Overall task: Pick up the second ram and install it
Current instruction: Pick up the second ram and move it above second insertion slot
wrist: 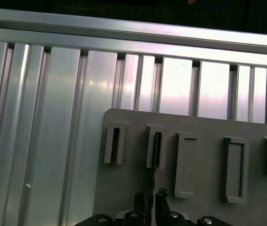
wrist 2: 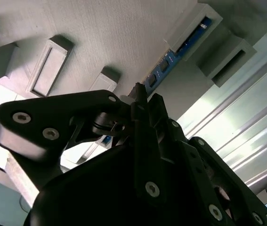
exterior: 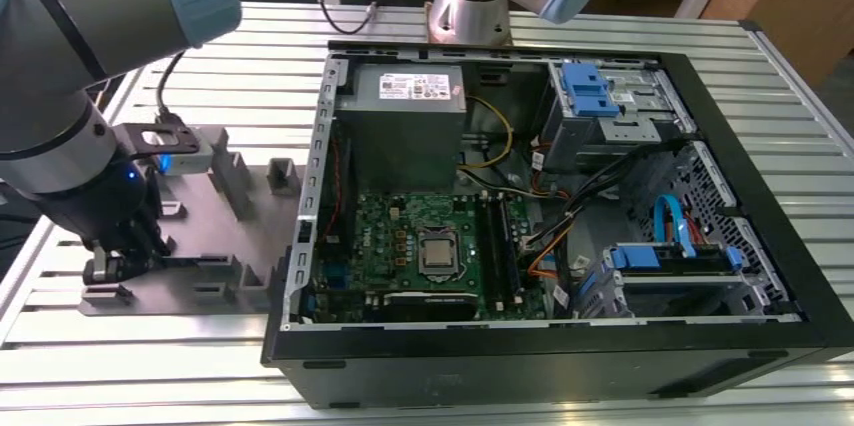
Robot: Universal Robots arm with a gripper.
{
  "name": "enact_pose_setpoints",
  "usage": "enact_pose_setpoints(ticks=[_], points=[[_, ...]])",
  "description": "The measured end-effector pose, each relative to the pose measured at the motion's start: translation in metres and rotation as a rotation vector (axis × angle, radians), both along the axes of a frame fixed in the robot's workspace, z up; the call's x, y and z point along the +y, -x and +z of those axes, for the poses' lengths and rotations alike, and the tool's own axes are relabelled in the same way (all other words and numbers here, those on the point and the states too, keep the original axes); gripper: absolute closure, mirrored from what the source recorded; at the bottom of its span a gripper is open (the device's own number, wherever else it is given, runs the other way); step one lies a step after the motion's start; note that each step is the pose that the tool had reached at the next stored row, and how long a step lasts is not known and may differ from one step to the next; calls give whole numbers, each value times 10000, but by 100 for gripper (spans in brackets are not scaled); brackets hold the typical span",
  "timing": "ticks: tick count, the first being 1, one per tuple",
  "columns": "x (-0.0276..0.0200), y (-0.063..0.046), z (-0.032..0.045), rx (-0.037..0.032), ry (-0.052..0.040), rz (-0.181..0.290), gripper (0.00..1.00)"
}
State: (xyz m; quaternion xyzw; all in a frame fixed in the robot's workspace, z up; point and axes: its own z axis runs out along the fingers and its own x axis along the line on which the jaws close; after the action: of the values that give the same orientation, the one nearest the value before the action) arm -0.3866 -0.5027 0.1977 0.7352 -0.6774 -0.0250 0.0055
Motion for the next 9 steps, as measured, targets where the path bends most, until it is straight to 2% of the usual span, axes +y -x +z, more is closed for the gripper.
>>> enact_pose_setpoints(ticks=[4, 9], points=[[2, -1, -62, 0, -38, 0, 79], [2, -1, -69, 2, -48, 0, 79]])
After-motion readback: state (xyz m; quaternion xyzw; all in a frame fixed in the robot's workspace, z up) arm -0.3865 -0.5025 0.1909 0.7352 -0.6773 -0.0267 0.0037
